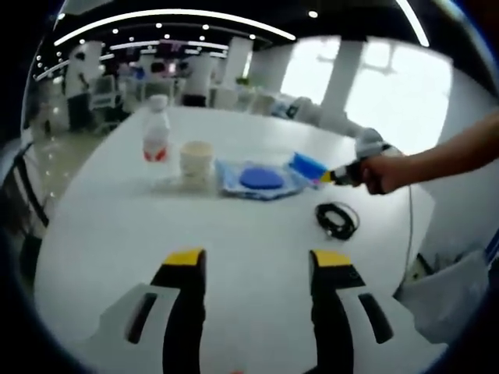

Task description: Arrange the tabletop items into an orderly group along one side of the table until the central work area is clear of visible clutter.

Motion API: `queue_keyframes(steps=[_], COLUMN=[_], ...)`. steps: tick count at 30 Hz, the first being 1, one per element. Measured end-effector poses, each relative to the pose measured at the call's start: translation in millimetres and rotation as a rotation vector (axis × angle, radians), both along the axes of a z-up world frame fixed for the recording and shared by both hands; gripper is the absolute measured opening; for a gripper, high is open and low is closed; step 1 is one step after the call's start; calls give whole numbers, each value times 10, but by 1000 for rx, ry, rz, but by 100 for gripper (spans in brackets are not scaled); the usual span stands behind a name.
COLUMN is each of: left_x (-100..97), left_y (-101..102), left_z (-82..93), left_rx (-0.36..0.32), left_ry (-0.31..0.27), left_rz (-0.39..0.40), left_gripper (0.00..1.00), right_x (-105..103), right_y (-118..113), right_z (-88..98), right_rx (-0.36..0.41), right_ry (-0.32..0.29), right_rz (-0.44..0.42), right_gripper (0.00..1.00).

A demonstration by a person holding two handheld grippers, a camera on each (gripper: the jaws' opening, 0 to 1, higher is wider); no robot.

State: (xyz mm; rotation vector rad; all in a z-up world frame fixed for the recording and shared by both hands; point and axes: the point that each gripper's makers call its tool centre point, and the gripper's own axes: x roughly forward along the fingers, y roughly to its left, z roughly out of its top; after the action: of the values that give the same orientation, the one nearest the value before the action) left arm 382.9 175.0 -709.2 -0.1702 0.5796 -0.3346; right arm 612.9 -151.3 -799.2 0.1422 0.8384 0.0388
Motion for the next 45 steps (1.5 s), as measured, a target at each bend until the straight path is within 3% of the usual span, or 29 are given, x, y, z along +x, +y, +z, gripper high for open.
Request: queue_keyframes(steps=[13,24,36,45], left_x=[3,2,6,-13], left_y=[22,40,20,-32], left_z=[-7,-48,-83,-125], left_rx=[-13,-5,-12,10], left_ry=[6,22,37,49], left_rz=[15,21,18,-10], left_gripper=[50,49,48,48], right_x=[144,182,169,104], right_y=[-60,-150,-478,-749], right_z=[-34,-74,-31,48], right_rx=[22,-10,-26,-46], right_ry=[17,25,6,-13], right_rz=[-38,-18,-56,-97], right_gripper=[36,12,1,0])
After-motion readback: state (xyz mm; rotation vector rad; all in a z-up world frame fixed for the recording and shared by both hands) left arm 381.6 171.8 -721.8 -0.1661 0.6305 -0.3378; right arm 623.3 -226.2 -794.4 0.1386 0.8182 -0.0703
